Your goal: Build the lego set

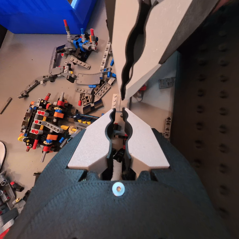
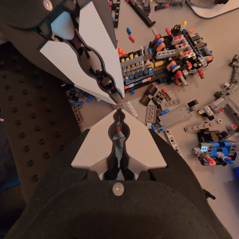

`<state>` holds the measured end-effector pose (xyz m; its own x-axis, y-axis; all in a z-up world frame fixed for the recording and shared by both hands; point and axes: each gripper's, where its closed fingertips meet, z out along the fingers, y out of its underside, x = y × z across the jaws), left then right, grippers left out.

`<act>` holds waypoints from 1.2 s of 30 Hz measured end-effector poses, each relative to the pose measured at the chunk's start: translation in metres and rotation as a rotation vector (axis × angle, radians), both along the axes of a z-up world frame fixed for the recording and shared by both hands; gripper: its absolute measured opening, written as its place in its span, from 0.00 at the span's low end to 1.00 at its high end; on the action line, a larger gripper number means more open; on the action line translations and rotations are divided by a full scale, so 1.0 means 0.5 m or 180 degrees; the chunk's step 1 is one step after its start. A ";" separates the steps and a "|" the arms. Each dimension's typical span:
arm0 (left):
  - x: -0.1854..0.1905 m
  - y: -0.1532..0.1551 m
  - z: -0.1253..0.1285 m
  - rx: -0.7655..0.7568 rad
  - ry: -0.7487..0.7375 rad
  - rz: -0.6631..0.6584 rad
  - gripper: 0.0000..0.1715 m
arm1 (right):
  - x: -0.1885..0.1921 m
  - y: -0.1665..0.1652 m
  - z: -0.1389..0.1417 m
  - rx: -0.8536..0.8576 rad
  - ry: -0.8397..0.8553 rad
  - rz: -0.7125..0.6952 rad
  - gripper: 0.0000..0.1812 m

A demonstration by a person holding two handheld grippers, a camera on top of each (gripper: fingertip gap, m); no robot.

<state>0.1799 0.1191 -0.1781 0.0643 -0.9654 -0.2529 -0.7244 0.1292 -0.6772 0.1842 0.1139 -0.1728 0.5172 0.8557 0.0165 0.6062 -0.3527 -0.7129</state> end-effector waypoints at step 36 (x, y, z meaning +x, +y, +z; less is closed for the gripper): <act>-0.003 0.007 -0.014 0.0135 0.0158 0.0016 0.05 | -0.008 -0.016 -0.012 -0.0117 -0.0049 0.0130 0.00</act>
<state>0.1785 0.1227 -0.1850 0.0555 -0.9534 -0.2965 -0.7576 0.1532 -0.6345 0.1803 0.1059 -0.1787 0.4816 0.8763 -0.0077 0.6314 -0.3531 -0.6905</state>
